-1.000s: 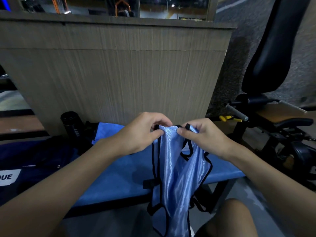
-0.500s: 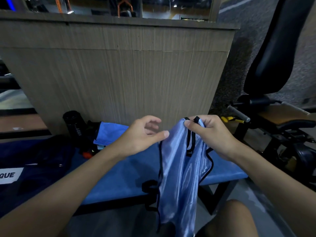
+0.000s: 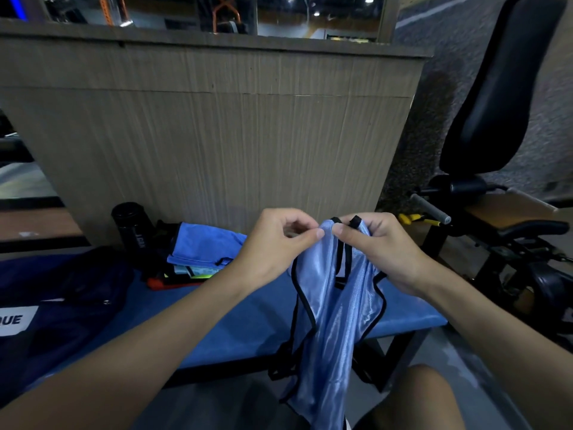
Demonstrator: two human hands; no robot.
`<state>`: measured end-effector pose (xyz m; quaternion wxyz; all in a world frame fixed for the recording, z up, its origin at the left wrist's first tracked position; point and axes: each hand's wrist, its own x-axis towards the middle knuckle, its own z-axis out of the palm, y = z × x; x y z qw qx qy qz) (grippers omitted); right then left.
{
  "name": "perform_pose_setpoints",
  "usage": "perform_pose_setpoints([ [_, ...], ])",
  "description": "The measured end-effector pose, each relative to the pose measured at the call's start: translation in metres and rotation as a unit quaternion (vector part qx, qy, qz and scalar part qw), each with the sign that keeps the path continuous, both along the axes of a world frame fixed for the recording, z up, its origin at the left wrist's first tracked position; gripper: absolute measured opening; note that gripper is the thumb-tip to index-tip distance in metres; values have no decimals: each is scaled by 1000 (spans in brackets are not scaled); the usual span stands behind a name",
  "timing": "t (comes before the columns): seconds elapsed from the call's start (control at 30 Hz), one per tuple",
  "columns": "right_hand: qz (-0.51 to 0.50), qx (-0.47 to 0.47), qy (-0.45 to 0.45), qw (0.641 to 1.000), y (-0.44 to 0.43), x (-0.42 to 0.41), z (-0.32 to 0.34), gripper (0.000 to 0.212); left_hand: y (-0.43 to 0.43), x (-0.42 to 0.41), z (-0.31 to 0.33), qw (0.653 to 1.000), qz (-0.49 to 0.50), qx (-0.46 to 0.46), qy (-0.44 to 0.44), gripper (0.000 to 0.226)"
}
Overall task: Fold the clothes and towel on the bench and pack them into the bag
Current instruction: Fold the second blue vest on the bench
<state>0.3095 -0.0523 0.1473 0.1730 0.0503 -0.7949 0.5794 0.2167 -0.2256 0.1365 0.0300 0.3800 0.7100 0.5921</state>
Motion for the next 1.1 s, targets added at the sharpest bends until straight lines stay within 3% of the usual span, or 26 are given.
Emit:
perform_pose_setpoints([
  [0.1,-28,1,2,1000,2,1,1,9,2,2,3,1000,-9,-6,17,12],
  [0.2,-41,60,-22,997,7,2,4,40,0,3,7,999,-27,-19,37,12],
  [0.27,-5,68,-38,997,4,4,5,30,-1,2,10,998,-34,-27,48,10],
  [0.37,-19,52,5,998,0,3,7,12,-1,0,10,998,-29,-28,52,9],
  [0.57,-41,24,45,998,4,1,11,10,-16,-9,-9,991,-22,-100,83,5],
  [0.87,-79,-12,44,996,14,-1,5,17,-16,-14,1,1000,-9,-7,16,8],
  [0.97,-82,-22,37,996,18,0,4,17,-17,-12,8,1000,-22,-5,1,19],
  [1.1,-79,-21,33,996,21,1,5,16,-16,-15,13,1000,-18,7,-1,16],
])
